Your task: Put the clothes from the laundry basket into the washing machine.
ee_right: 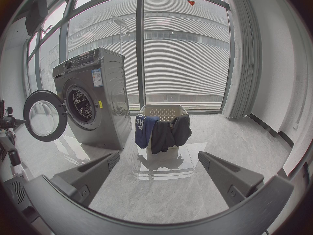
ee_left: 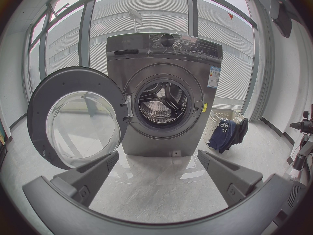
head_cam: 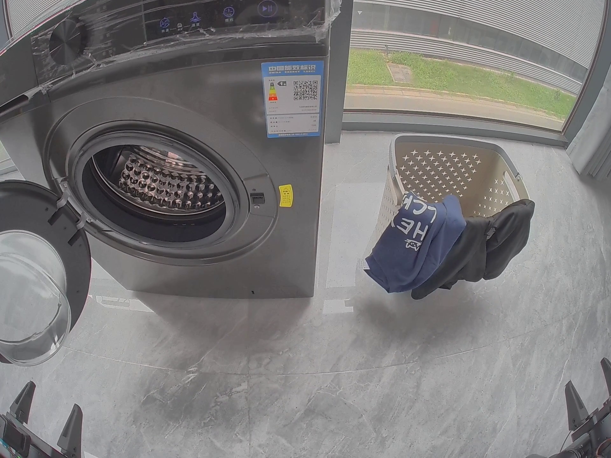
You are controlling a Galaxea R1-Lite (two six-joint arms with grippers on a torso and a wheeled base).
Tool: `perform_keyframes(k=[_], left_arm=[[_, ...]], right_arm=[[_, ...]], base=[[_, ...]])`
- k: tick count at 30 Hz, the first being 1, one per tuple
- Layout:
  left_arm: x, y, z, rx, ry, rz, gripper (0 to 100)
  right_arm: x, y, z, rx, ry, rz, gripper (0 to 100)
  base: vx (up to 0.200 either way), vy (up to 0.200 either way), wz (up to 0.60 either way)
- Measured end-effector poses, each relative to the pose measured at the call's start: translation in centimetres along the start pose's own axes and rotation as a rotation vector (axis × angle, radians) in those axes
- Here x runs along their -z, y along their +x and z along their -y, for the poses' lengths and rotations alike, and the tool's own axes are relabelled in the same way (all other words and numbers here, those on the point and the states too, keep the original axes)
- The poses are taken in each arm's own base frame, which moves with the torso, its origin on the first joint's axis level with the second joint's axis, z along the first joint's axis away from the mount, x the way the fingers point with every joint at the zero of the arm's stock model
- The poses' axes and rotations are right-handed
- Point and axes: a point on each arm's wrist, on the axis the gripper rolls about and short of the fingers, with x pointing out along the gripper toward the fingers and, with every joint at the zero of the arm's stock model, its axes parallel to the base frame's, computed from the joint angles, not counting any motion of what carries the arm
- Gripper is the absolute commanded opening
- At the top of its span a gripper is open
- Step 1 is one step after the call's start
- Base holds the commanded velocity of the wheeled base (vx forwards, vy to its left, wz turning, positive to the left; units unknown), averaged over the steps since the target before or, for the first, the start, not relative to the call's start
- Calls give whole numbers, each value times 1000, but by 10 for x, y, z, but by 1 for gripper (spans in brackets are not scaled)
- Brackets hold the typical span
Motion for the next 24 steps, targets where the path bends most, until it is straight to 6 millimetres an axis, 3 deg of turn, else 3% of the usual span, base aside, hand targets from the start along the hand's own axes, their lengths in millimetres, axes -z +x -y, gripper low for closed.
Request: perform_keyframes(k=[13,24], left_arm=[[0,0,0,-1,-1,0,100],[0,0,0,-1,0,0,100]], right_arm=[[0,0,0,0,0,0,100],[0,0,0,0,0,0,100]], base=[[0,-185,0],[0,0,0]])
